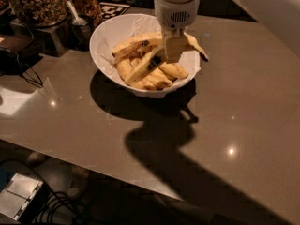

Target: Pick banana from white bowl

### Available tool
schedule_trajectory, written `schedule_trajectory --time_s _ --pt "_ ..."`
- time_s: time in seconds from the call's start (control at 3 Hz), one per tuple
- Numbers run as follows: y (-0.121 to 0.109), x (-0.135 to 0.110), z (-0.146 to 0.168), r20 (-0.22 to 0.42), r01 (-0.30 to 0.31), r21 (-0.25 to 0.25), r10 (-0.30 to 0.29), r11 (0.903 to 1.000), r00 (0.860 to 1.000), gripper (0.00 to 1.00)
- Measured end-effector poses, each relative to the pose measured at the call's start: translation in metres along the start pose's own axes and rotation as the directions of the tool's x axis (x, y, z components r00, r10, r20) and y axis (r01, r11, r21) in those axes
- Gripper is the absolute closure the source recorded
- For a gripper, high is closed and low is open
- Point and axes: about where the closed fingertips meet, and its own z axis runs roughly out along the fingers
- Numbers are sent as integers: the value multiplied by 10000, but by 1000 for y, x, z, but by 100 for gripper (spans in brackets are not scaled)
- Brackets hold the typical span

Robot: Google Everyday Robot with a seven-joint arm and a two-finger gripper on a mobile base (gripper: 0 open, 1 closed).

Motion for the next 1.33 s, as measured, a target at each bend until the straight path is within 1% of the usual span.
schedule_trajectory --time_s 0.33,0.67,1.0,1.33 --pt "12 4 -21 704 -49 285 28 9996 9975 100" --pt "29 10 -40 1677 -16 708 -104 9975 9858 100" --pt "49 18 -55 2477 -231 1053 -37 9942 9688 100" --pt "70 23 -66 2813 -569 1188 213 9913 9594 100"
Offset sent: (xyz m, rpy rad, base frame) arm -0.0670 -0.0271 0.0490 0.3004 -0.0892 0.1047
